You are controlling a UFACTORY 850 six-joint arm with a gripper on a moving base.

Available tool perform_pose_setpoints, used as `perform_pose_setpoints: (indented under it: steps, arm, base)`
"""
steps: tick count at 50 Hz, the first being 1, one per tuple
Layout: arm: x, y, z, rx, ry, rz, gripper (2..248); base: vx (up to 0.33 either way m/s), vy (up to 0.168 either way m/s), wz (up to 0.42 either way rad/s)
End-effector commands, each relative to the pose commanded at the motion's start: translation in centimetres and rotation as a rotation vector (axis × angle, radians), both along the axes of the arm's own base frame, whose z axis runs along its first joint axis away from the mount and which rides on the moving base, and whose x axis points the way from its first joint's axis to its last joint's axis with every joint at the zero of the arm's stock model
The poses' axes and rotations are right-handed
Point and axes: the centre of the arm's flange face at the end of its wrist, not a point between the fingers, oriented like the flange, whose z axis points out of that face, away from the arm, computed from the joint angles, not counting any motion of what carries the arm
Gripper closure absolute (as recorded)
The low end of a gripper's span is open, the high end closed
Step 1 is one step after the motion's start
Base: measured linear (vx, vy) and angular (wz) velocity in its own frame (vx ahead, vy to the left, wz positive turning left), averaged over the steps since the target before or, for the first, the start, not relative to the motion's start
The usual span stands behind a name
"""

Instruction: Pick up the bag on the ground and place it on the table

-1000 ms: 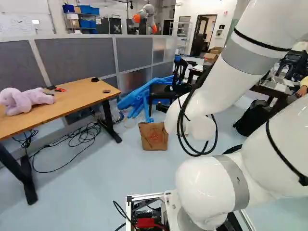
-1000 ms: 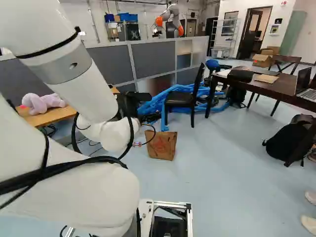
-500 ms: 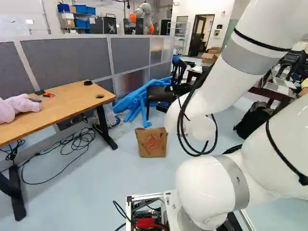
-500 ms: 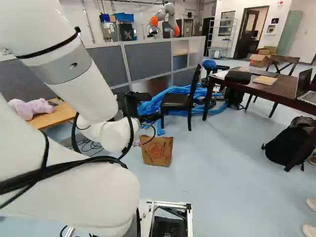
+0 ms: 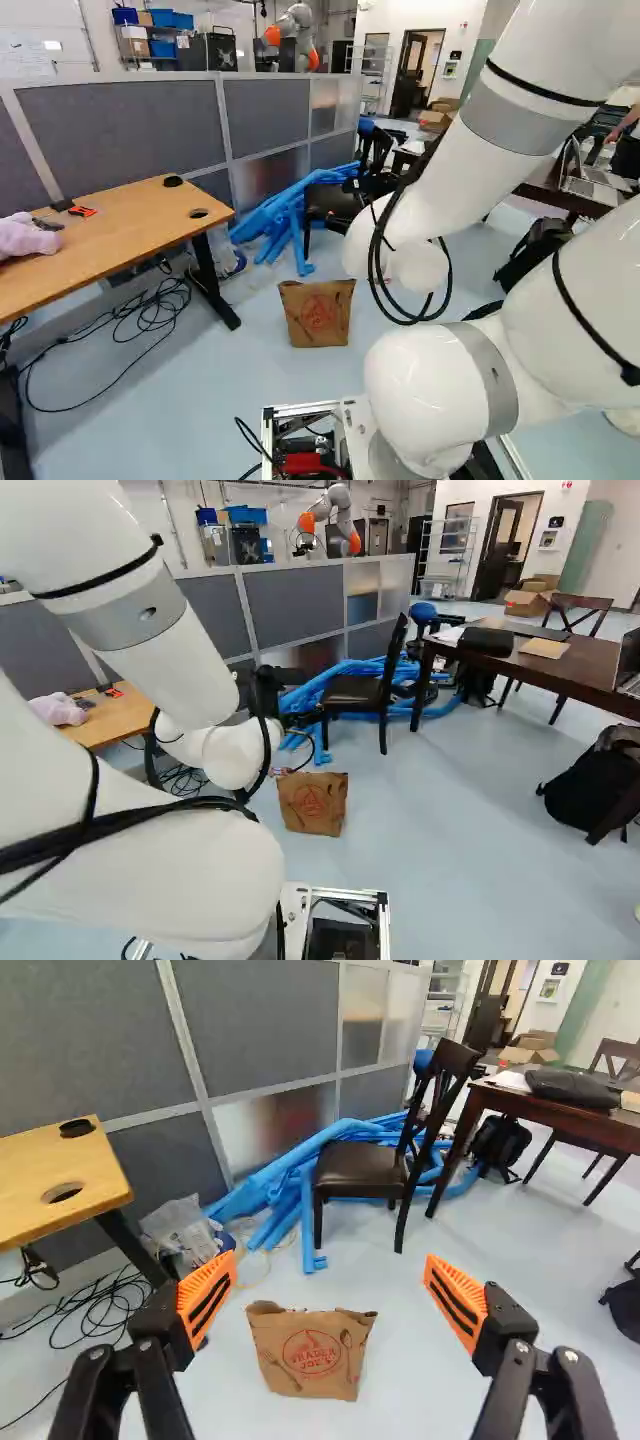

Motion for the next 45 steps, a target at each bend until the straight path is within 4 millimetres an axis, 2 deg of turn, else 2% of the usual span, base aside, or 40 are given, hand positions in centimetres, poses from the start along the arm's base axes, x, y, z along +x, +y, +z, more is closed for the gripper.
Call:
perform_pose_setpoints:
  steps: [45]
  arm:
    - [0.00, 0.00, 0.00, 0.000, 0.000, 0.000, 3]
  base:
    - [0.162, -0.001, -0.016]
